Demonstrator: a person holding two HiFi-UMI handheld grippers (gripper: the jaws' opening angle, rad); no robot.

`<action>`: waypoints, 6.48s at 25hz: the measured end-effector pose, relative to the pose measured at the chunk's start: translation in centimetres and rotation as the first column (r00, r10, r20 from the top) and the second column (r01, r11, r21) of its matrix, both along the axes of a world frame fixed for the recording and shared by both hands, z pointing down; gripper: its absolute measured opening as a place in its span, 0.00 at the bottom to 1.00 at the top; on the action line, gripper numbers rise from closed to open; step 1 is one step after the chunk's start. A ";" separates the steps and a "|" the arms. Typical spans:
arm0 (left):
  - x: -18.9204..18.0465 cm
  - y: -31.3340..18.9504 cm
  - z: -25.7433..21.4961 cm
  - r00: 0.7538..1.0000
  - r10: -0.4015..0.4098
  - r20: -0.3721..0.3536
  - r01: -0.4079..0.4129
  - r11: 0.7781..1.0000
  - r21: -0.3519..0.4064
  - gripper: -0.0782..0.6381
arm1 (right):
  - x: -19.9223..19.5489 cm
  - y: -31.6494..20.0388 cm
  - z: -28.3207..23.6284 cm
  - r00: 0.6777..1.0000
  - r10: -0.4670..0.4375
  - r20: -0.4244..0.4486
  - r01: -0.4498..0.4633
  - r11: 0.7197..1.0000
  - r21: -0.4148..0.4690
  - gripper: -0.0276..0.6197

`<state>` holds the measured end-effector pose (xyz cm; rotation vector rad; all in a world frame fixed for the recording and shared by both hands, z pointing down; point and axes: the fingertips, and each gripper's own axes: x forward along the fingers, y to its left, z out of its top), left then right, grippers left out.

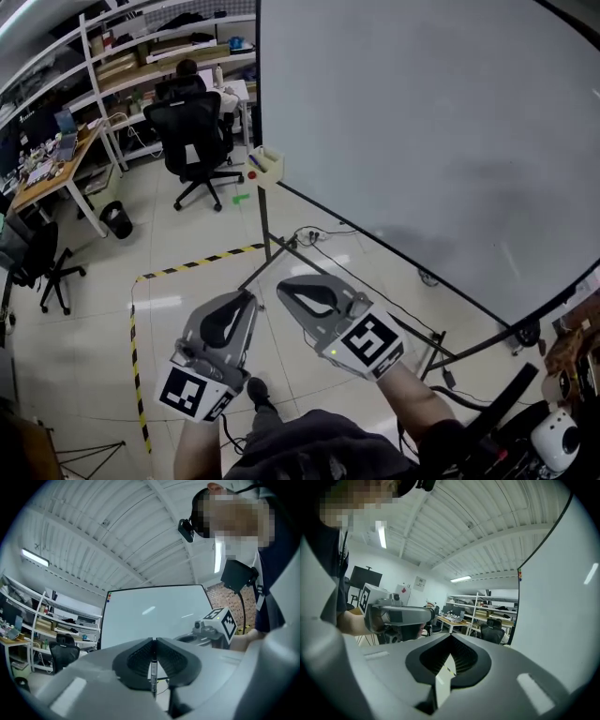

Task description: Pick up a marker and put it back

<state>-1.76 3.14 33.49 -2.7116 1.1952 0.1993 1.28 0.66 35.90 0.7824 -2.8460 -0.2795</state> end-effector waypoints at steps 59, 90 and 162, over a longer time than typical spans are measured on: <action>21.1 31.6 -1.5 0.959 0.284 0.009 -0.284 0.959 -0.001 0.14 | 22.3 31.4 2.3 0.964 0.259 0.065 -0.252 0.963 -0.100 0.04; 32.6 33.4 -2.0 0.948 0.312 0.061 -0.313 0.950 0.005 0.14 | 33.7 33.5 3.4 0.950 0.281 0.135 -0.268 0.957 -0.108 0.04; -1.9 -20.4 -0.6 1.000 -0.025 0.013 0.026 0.998 -0.053 0.14 | -1.7 -21.7 4.1 0.998 -0.013 0.065 0.021 0.991 -0.129 0.04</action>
